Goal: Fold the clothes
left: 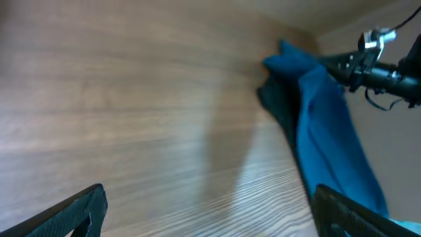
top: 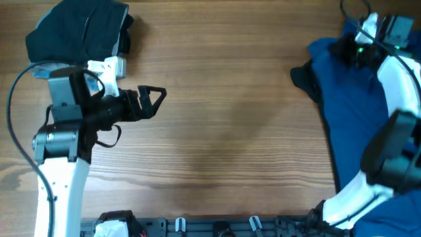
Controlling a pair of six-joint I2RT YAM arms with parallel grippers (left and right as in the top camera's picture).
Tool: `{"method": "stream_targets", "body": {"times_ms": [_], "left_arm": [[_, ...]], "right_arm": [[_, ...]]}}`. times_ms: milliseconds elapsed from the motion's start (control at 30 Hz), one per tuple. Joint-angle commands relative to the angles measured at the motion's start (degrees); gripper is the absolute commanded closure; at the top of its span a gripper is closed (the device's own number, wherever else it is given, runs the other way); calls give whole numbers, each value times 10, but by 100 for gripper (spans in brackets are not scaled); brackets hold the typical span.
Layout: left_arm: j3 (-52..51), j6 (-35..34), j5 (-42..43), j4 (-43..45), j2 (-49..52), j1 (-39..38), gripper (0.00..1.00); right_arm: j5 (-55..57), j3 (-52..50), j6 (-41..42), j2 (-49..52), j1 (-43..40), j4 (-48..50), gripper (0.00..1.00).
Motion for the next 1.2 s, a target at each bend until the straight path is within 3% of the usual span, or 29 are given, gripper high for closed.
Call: {"method": "stream_targets", "body": {"times_ms": [0, 33, 67, 133, 233, 267, 300, 333, 400, 467, 600, 667, 733, 800, 933, 1167], "left_arm": [[48, 1, 26, 10, -70, -2, 0], [60, 1, -7, 12, -88, -2, 0], [91, 1, -120, 12, -127, -2, 0], [118, 1, -225, 11, -159, -2, 0], [149, 16, -336, 11, -203, -2, 0], [155, 27, -352, 11, -212, -2, 0], [160, 43, -365, 11, -221, -2, 0], [161, 49, -371, 11, -225, -2, 0], [161, 60, -381, 7, -228, -2, 0], [160, 63, -378, -3, -224, -2, 0], [160, 64, -270, -66, -174, -3, 4], [160, 101, -135, -117, -103, -3, 14], [160, 124, -70, -150, -21, -15, 21], [160, 146, -56, -146, 86, -57, 44], [160, 167, -54, -50, 268, -146, 93], [160, 160, -61, 191, 508, -217, 96]], "right_arm": [[-89, 16, -40, -106, 86, -2, 96], [-86, 16, -40, -125, 122, -4, 96], [-67, 16, -39, -153, 231, -15, 96], [-51, 16, -30, -154, 335, -28, 96], [-3, 16, -25, -133, 541, -71, 95], [13, 16, -32, -124, 609, -88, 85], [39, 16, -47, -119, 677, -102, 53], [94, 16, -38, -119, 713, -109, 38], [239, 16, 12, -133, 737, -134, 20], [306, 16, 66, -166, 694, -174, 20], [301, 16, 140, -252, 525, -238, 21], [285, 16, 145, -290, 436, -257, 26], [273, 16, 167, -317, 344, -278, 32], [270, 16, 185, -329, 252, -313, 38], [243, 16, 185, -322, 173, -347, 44], [245, 16, 156, -308, 168, -363, 45]]}}
